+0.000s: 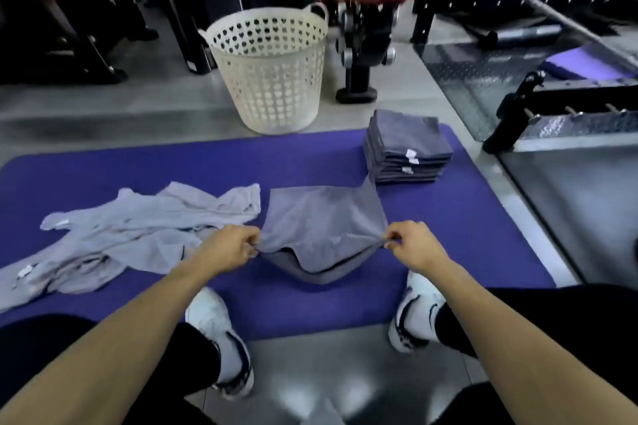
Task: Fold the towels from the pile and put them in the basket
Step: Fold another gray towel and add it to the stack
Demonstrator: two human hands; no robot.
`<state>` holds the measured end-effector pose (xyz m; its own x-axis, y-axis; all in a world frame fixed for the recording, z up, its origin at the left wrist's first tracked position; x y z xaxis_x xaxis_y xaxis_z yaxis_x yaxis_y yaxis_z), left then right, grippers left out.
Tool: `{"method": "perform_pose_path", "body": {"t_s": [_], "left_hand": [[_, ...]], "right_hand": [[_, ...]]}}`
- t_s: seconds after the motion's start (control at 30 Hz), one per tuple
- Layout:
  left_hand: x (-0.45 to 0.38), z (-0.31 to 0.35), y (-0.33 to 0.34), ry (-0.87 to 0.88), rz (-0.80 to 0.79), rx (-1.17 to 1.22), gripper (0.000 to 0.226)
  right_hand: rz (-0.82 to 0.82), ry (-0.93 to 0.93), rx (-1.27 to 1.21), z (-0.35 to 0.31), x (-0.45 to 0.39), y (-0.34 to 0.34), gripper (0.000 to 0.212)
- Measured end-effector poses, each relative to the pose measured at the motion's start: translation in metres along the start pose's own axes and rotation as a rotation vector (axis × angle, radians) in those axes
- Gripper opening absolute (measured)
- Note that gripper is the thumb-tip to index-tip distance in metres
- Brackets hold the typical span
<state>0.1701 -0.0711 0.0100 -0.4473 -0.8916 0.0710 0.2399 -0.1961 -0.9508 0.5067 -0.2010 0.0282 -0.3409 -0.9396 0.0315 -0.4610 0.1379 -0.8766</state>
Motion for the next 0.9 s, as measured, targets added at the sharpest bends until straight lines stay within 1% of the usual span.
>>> {"method": "perform_pose_path", "body": {"t_s": [0.07, 0.1, 0.17, 0.2, 0.27, 0.37, 0.43, 0.57, 0.63, 0.7, 0.77, 0.83, 0.9], "left_hand": [[0.017, -0.006, 0.021, -0.047, -0.113, 0.121, 0.029], [0.022, -0.007, 0.027, -0.072, -0.142, 0.17, 0.03], [0.024, -0.01, 0.034, -0.118, -0.178, 0.248, 0.024], [0.024, -0.011, 0.036, -0.152, -0.198, 0.283, 0.019], [0.02, -0.014, 0.04, -0.216, -0.227, 0.381, 0.01], [0.005, -0.017, 0.047, -0.278, -0.166, 0.49, 0.011], [-0.009, -0.018, 0.054, -0.314, -0.104, 0.533, 0.014], [-0.059, -0.029, 0.077, -0.364, 0.039, 0.521, 0.018], [-0.09, -0.032, 0.088, -0.39, 0.109, 0.511, 0.015], [-0.123, -0.034, 0.095, -0.412, 0.194, 0.492, 0.005], [-0.156, -0.041, 0.103, -0.448, 0.29, 0.469, 0.004], [-0.182, -0.049, 0.116, -0.492, 0.299, 0.425, 0.004], [-0.198, -0.049, 0.132, -0.447, 0.192, 0.248, 0.005]], "right_hand": [[-0.147, 0.021, 0.057, 0.012, 0.021, 0.019, 0.012], [-0.208, 0.027, 0.061, 0.017, 0.026, 0.027, 0.013], [-0.315, 0.055, 0.044, 0.023, 0.033, 0.037, 0.014], [-0.352, 0.07, 0.042, 0.024, 0.033, 0.04, 0.011], [-0.384, 0.081, 0.029, 0.024, 0.026, 0.043, 0.006], [-0.346, 0.137, -0.052, 0.026, 0.002, 0.049, 0.005], [-0.304, 0.198, -0.14, 0.029, -0.015, 0.052, 0.015], [-0.212, 0.297, -0.228, 0.04, -0.064, 0.068, 0.021], [-0.149, 0.342, -0.265, 0.045, -0.092, 0.078, 0.02], [-0.091, 0.393, -0.307, 0.05, -0.12, 0.091, 0.021], [-0.031, 0.441, -0.333, 0.055, -0.148, 0.104, 0.02], [0.01, 0.464, -0.354, 0.059, -0.171, 0.118, 0.018], [0.021, 0.47, -0.364, 0.062, -0.185, 0.131, 0.019]]}}
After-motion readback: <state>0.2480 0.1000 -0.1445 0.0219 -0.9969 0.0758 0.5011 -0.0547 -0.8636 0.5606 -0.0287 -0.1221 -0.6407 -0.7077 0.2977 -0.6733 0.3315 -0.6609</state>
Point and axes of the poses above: each hand's wrist, its own x-axis away from the middle knuckle, its own y-axis out of the palm, z = x × y, the point moved 3 cm from there along -x, towards the middle knuckle, and after that the axes turned 14 degrees about z, right-handed, at the moved point
